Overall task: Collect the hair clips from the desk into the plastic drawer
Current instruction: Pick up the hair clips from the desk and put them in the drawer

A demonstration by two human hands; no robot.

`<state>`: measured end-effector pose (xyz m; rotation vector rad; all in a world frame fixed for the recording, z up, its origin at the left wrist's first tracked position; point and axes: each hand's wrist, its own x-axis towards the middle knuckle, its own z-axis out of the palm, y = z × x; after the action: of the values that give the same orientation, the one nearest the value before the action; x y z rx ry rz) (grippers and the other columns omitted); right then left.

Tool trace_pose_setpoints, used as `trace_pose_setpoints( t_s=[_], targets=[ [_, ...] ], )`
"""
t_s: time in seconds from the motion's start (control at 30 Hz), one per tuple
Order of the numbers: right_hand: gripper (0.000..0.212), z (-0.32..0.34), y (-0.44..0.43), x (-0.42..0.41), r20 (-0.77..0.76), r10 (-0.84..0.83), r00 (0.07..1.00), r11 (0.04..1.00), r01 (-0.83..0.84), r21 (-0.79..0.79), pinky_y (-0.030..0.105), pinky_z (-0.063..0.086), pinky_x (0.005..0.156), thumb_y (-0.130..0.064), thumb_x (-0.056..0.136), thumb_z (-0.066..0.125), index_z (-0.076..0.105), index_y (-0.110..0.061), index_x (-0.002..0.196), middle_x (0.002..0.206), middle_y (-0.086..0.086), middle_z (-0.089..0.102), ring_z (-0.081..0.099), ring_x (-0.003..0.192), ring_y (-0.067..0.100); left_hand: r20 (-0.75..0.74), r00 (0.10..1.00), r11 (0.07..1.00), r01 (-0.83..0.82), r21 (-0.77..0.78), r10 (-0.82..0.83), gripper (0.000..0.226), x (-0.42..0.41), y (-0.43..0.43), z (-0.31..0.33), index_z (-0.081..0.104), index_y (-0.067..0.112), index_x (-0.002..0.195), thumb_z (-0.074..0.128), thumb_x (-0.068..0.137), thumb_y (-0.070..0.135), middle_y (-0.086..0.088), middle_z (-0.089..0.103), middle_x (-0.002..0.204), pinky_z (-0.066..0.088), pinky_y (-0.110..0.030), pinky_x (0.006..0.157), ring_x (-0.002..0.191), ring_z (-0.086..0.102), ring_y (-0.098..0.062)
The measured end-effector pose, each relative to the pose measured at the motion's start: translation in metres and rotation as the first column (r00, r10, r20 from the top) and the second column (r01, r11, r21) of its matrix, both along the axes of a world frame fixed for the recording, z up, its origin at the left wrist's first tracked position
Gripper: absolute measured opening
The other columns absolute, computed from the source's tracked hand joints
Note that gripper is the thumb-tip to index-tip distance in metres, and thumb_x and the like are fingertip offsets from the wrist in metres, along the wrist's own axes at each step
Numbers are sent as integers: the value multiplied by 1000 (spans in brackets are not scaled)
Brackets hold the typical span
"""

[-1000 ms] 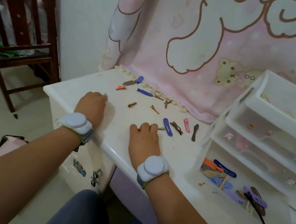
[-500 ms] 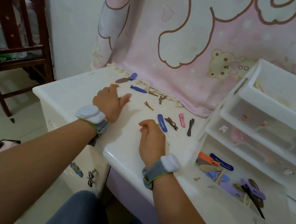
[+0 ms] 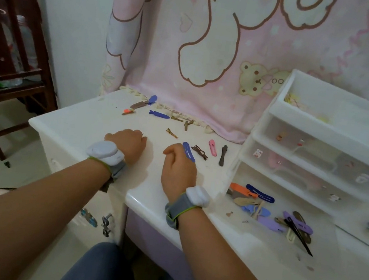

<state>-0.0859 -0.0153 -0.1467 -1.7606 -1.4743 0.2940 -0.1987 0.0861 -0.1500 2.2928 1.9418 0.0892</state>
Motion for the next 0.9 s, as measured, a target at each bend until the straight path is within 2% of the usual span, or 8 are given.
trace_pose_setpoints(
  t_s=[0.1,0.2,0.33,0.43,0.53,0.67,0.8,0.9],
  targets=[
    [24,20,-13,11,37,-23,999,996,20,92,35,43,59,-16,92,36,61,-15,94,58,-3,50,51,58,25,136,989,991,47,128,-64,38,-3,-33,16,55,10,88,30,98,36,-13,64,97,44,-36,78,87,58,-28],
    [25,50,-26,38,151,-101,983,994,92,61,39,48,73,-17,94,37,61,-16,100,69,8,61,57,71,32,273,941,967,147,208,-202,40,12,-60,43,38,17,62,35,97,36,-8,55,75,36,-32,65,70,48,-24],
    [26,63,-53,98,384,-212,899,954,275,-116,32,42,63,-25,95,36,58,-12,94,91,14,69,60,79,33,402,829,912,283,296,-388,42,64,-96,69,36,17,58,40,95,36,-3,46,60,35,-30,61,64,47,-24],
    [25,57,-84,138,407,-307,860,875,424,-236,31,42,67,-22,92,38,58,-10,83,96,16,69,52,74,29,396,772,867,439,235,-498,46,109,-119,65,29,20,52,43,93,35,-2,41,55,35,-30,60,63,45,-24],
    [24,52,-110,171,455,-339,824,792,510,-335,29,44,69,-18,93,40,62,-8,90,102,17,69,61,85,31,382,746,835,523,171,-546,46,150,-132,55,30,18,50,45,91,34,1,38,52,34,-28,60,64,47,-24],
    [18,49,-119,190,488,-308,816,718,536,-444,28,46,74,-11,89,50,64,-4,99,106,17,69,64,98,30,373,704,786,602,139,-605,32,178,-139,47,49,13,66,51,89,34,-9,54,71,37,-28,62,70,52,-26],
    [27,61,-111,192,472,-367,802,811,524,-261,28,42,65,-11,92,43,53,-11,67,92,19,68,64,83,31,303,681,736,665,127,-667,39,179,-133,45,58,6,107,59,85,38,-16,60,110,45,-35,83,102,55,-30],
    [39,72,-101,175,462,-354,813,878,459,-135,28,37,61,-16,94,40,39,-16,55,75,13,57,52,67,27,384,629,732,634,251,-676,31,161,-120,45,54,7,118,51,91,24,-13,54,121,41,-37,98,114,48,-29]
  ],
)
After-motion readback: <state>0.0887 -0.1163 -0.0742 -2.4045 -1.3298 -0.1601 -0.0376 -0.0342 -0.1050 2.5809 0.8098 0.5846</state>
